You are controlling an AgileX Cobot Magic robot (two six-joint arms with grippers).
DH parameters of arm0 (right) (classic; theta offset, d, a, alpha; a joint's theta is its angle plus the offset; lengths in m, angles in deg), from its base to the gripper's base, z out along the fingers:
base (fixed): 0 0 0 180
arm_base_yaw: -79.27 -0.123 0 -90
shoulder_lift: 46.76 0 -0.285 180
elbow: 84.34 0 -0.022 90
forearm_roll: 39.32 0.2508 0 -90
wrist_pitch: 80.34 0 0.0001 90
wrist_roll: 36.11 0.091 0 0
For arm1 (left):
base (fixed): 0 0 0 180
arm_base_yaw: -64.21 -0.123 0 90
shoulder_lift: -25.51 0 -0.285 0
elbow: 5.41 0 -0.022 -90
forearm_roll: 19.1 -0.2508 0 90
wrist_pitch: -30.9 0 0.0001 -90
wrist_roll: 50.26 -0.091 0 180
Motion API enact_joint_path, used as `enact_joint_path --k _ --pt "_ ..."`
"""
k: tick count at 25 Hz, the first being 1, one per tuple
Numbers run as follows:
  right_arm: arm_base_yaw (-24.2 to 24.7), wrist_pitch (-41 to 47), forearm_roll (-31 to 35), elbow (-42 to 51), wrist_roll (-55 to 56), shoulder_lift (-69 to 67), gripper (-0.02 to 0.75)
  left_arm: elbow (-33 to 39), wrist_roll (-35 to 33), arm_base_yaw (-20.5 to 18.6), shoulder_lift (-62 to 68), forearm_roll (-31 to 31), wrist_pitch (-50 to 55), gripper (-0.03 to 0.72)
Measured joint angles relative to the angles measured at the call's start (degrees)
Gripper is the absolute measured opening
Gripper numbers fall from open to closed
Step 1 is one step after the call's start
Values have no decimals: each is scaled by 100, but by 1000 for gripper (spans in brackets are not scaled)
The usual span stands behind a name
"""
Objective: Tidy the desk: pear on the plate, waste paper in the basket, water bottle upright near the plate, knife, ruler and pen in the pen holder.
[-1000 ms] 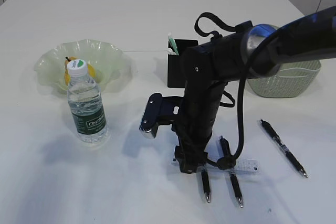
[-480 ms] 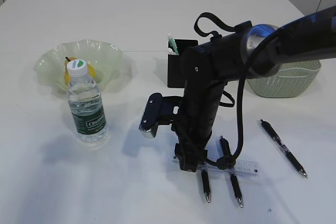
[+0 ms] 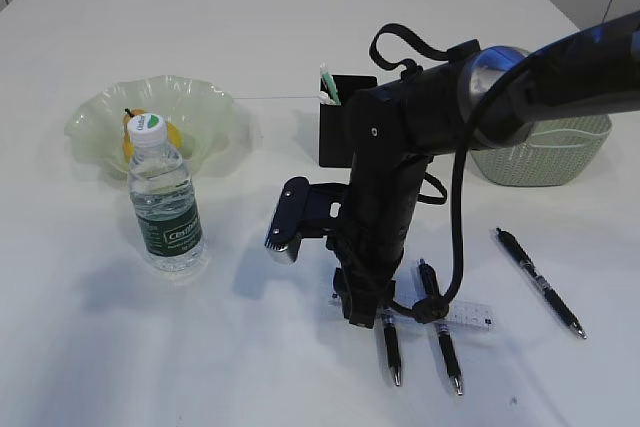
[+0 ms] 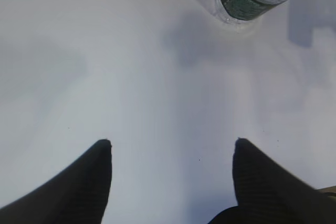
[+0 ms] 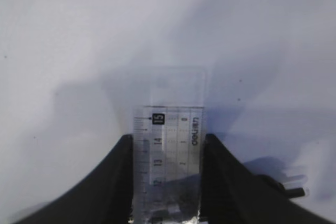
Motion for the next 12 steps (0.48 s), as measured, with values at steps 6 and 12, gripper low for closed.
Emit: enact_joint_path --k 6,12 --pt "0 0 0 0 0 0 283 0 0 0 0 0 0 510" --pt "0 0 0 0 0 0 281 0 0 0 0 0 0 510"
